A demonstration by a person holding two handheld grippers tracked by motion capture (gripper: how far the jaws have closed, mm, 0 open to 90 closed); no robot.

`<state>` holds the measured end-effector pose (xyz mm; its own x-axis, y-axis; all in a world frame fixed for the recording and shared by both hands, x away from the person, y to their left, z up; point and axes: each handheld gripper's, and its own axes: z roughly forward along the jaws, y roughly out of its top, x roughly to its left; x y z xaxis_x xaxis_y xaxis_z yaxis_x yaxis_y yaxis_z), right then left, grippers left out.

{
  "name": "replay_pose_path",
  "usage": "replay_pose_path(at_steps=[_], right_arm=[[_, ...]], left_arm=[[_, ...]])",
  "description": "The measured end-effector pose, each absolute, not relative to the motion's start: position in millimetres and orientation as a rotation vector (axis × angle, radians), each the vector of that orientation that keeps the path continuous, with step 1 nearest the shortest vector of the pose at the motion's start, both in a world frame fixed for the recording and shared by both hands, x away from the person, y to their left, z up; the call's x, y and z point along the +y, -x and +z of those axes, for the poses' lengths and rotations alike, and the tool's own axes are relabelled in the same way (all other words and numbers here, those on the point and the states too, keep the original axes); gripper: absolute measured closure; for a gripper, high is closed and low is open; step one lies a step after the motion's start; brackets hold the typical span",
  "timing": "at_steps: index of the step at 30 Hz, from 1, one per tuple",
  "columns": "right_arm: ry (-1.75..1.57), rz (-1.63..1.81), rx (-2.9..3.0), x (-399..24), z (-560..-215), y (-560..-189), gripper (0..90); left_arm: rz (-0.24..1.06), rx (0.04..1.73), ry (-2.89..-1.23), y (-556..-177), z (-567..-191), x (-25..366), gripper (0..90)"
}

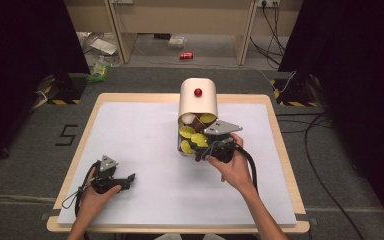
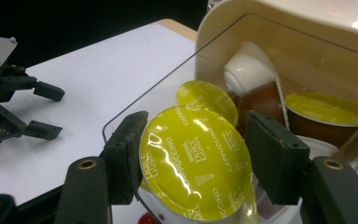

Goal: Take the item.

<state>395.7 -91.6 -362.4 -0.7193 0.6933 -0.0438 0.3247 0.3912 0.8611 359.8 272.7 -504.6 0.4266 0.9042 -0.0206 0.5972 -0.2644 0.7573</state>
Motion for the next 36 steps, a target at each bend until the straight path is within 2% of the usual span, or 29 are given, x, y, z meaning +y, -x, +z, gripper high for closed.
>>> replay_pose_path(at_steps=[20,28,36], right_arm=[[-0.949,1.279,2.147,-154.7,-341.5,-380.0,41.2],[-1.007,1.251,2.109,-182.5,-344.6,-378.5,41.2],[-1.084,1.179,2.107,-205.0,-363.3,-381.7,41.2]], left_arm=[[0.555,1.267,-1.976,-359.8,-504.6,272.7,13.4],[0.555,1.267,-1.976,-359.8,-504.6,272.7,13.4],[0.554,1.266,-1.976,-359.8,-504.6,272.7,13.4]])
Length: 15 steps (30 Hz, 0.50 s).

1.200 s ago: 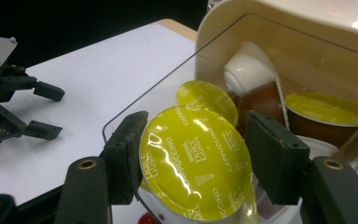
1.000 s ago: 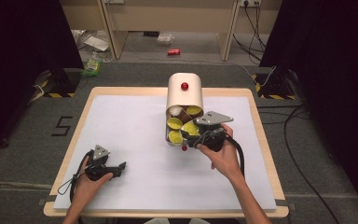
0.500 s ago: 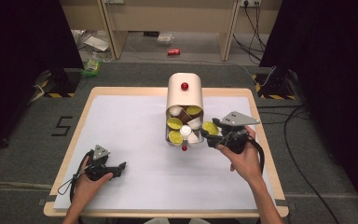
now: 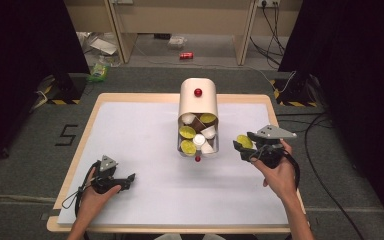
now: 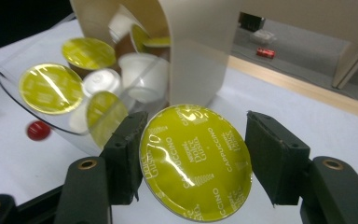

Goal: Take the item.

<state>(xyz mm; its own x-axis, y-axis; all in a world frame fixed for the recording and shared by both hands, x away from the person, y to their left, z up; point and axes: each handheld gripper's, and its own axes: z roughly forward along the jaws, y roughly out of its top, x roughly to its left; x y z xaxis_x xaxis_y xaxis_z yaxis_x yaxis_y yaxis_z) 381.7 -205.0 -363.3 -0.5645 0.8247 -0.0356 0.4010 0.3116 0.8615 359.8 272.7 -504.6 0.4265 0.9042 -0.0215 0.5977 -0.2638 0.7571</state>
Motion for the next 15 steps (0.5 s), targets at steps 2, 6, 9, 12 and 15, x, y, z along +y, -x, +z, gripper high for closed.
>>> replay_pose_path(at_steps=[2,6,9,12,15], right_arm=[[-1.098,1.167,2.107,-208.9,-367.4,-382.9,41.2],[-1.126,1.142,2.107,-215.8,-374.6,-385.5,41.2],[-1.148,1.112,2.103,-220.3,-381.2,-389.7,41.2],[-1.173,1.093,2.101,-224.5,-388.0,-393.9,41.2],[-1.193,1.081,2.101,-228.5,-392.5,-396.8,41.2]], left_arm=[[0.554,1.267,-1.976,-359.8,-504.6,272.7,13.4],[0.554,1.266,-1.977,-359.8,-504.5,272.8,13.4],[0.554,1.268,-1.975,-359.7,-504.6,272.7,13.4],[0.554,1.267,-1.976,-359.7,-504.5,272.7,13.4],[0.554,1.268,-1.975,-359.7,-504.6,272.7,13.4]])
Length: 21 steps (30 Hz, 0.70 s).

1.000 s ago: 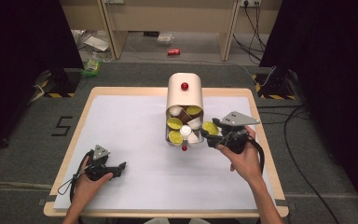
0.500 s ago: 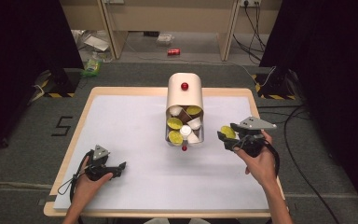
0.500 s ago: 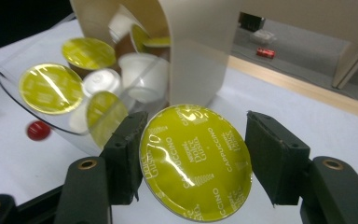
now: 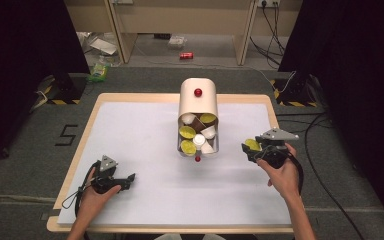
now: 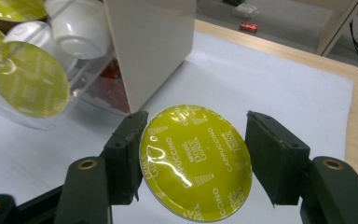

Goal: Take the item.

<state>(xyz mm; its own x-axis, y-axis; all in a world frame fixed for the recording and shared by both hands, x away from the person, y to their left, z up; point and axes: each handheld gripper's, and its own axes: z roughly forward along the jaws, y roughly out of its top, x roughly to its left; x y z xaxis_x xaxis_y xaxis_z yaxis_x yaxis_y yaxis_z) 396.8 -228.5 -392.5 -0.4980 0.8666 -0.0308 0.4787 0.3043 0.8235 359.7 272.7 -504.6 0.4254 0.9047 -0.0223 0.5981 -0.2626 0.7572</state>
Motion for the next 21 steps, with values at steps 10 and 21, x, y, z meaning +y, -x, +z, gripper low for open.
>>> replay_pose_path(at_steps=[10,21], right_arm=[[-1.225,1.043,2.112,-234.0,-407.7,-405.0,41.2],[-1.266,1.003,2.114,-237.8,-424.9,-417.1,41.1]], left_arm=[[0.554,1.268,-1.975,-359.7,-504.6,272.7,13.4],[0.555,1.268,-1.975,-359.7,-504.6,272.6,13.4]])
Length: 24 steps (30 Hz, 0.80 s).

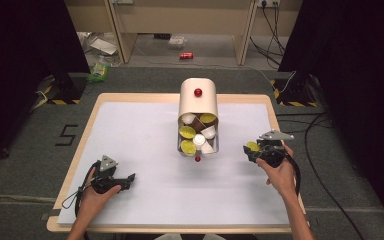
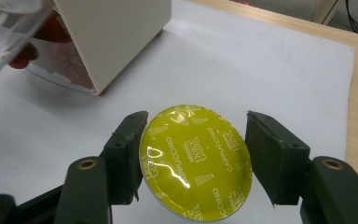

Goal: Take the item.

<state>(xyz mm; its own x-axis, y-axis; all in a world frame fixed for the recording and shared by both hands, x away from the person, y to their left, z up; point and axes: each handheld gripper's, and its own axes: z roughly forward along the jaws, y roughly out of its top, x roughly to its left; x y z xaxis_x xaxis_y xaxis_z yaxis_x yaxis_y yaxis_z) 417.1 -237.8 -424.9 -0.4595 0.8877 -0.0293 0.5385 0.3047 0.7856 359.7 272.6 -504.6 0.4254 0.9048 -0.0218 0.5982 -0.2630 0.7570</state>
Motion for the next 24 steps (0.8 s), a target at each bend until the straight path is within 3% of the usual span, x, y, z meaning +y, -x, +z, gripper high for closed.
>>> replay_pose_path(at_steps=[24], right_arm=[[-1.335,0.942,2.120,-241.2,-455.0,-436.6,41.1]], left_arm=[[0.555,1.268,-1.975,-359.8,-504.6,272.6,13.3]])
